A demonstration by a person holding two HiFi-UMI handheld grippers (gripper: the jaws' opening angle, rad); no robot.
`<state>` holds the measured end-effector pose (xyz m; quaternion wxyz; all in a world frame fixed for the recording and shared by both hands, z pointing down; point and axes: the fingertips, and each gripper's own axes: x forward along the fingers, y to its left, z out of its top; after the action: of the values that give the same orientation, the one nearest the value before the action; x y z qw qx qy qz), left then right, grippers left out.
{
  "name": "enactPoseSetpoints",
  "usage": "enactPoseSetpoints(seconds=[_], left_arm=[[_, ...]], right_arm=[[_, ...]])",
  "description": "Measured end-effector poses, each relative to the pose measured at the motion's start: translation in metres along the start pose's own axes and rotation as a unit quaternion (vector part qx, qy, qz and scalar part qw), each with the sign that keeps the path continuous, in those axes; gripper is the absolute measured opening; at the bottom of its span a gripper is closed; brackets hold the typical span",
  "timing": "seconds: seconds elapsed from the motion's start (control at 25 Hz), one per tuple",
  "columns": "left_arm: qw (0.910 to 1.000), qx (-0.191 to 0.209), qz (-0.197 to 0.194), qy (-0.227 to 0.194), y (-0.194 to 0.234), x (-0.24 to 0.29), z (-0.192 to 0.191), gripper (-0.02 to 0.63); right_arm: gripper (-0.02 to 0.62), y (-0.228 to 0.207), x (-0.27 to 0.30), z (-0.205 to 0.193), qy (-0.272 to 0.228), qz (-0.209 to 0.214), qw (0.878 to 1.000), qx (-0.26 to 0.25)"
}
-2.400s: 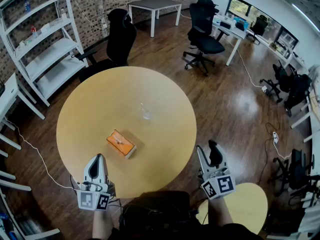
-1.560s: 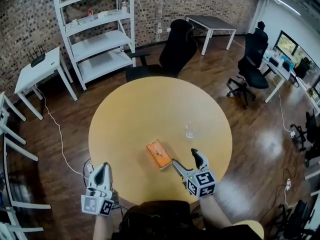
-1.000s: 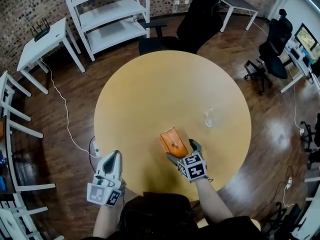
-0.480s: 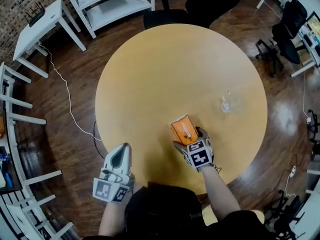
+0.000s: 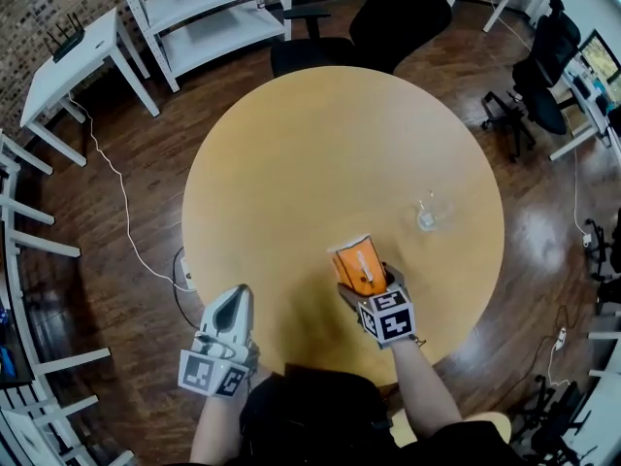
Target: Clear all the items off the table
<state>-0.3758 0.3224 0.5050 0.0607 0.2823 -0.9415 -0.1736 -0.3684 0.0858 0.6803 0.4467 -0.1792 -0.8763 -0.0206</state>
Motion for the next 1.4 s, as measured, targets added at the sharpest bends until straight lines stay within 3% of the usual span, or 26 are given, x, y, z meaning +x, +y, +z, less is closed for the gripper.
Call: enactPoseSetpoints(seconds=[0.28, 0.6, 0.72, 1.04, 1.12, 1.2, 1.28, 1.4], left_arm=[[0.999, -0.005, -0.041, -0.016, -0.014, 0.006, 0.011, -0.006], [0.9831, 0.017, -0.179, -0.033, -0.1, 0.044, 0.034, -0.006], [0.972, 0.017, -0.234, -0.019, -0.147, 0.05, 0.021, -0.007], [0.9247, 0.015, -0.38, 0.018, -0.305, 0.044, -0.012, -0.007], [0.9092, 0.011, -0.416, 0.021, -0.348, 0.039, -0.022, -0.008], [0.8893, 0.005, -0.457, 0.025, -0.391, 0.036, -0.032, -0.008], [0.8693, 0.001, -0.493, 0.037, -0.428, 0.032, -0.045, -0.007], [0.8486, 0.0, -0.526, 0.058, -0.473, 0.023, -0.068, -0.007]], right_arm=[[0.437, -0.011, -0.056, 0.013, -0.051, -0.039, 0.998, 0.021], [0.437, -0.038, -0.133, 0.001, -0.114, -0.117, 0.985, 0.058], [0.437, -0.059, -0.171, -0.03, -0.132, -0.156, 0.975, 0.084], [0.437, -0.108, -0.301, -0.162, -0.146, -0.262, 0.933, 0.2], [0.437, -0.119, -0.337, -0.21, -0.142, -0.294, 0.918, 0.225], [0.437, -0.128, -0.377, -0.263, -0.139, -0.336, 0.894, 0.262], [0.437, -0.131, -0.416, -0.317, -0.142, -0.376, 0.861, 0.31], [0.437, -0.128, -0.463, -0.391, -0.158, -0.416, 0.81, 0.382]])
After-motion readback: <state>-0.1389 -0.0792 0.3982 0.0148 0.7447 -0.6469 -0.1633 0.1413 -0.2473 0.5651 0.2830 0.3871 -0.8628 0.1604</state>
